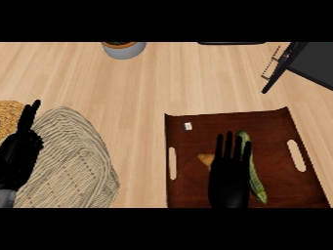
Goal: Pick the croissant from the tray and place it in the tiered shelf
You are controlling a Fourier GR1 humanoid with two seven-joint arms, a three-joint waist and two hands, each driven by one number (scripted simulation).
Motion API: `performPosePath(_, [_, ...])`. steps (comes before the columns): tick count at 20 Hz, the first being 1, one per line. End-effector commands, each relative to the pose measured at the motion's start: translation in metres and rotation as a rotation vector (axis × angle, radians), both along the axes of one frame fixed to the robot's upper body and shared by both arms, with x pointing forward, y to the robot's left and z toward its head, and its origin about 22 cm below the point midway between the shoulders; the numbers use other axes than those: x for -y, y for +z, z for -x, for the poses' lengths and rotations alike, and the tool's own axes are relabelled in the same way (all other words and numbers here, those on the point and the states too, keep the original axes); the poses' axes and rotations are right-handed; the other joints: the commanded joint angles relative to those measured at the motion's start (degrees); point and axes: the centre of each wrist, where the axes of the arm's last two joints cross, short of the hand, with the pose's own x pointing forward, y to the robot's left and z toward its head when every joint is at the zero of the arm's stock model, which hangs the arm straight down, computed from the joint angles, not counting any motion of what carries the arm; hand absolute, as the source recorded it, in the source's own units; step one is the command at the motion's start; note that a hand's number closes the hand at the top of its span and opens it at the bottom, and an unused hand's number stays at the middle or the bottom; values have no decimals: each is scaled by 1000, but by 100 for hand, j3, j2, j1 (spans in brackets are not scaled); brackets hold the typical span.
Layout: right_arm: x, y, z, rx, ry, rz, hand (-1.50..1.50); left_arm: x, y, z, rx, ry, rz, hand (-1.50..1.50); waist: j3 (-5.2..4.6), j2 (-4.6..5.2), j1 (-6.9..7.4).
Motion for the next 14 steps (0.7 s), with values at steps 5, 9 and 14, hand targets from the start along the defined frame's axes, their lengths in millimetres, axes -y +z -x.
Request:
performPosePath(5, [19, -11, -20, -27, -15, 4, -150, -36, -25, 18, -137, 45, -162, 0, -91, 82, 58])
performPosePath(9, [12, -27, -16, -41, -26, -12, 150, -37, -25, 15, -126, 61, -163, 0, -90, 85, 47])
performPosePath(14, [32, -31, -25, -48, 10, -23, 150, -44, -17, 9, -129, 51, -158, 0, -91, 91, 46])
